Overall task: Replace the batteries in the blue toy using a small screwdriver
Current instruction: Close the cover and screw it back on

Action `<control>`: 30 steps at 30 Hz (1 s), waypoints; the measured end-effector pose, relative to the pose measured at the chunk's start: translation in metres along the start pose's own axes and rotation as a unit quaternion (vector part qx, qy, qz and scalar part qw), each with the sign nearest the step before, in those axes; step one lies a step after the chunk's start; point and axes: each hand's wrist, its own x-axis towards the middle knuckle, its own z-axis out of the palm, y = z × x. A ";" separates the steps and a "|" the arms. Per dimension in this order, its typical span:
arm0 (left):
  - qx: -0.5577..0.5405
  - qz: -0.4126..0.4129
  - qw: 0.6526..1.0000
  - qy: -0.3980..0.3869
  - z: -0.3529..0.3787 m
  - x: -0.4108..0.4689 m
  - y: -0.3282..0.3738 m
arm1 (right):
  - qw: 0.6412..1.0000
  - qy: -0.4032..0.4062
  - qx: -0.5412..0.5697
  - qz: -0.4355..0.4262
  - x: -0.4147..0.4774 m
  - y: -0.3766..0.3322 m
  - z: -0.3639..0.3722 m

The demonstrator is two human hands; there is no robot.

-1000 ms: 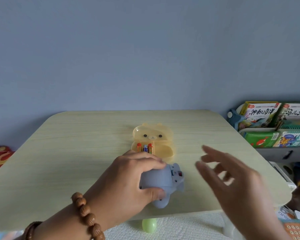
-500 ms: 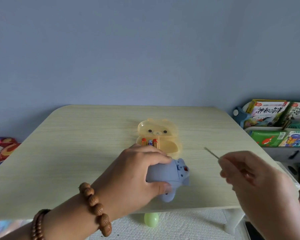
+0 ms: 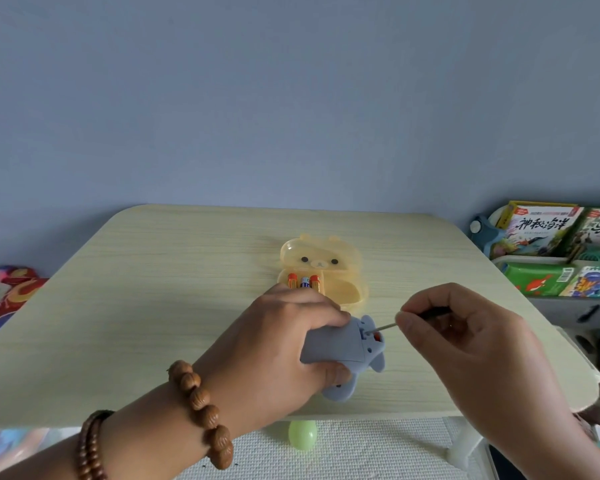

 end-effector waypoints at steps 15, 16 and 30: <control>0.004 0.004 1.000 -0.001 0.003 0.003 -0.001 | 0.928 -0.119 -0.304 -0.181 0.022 -0.023 -0.006; 0.002 0.005 1.000 -0.001 0.003 0.003 -0.001 | 0.920 -0.130 -0.319 -0.186 0.025 -0.027 -0.005; 0.009 0.015 1.000 0.008 0.005 0.001 0.000 | 0.887 -0.261 -0.342 -0.168 0.041 -0.039 -0.014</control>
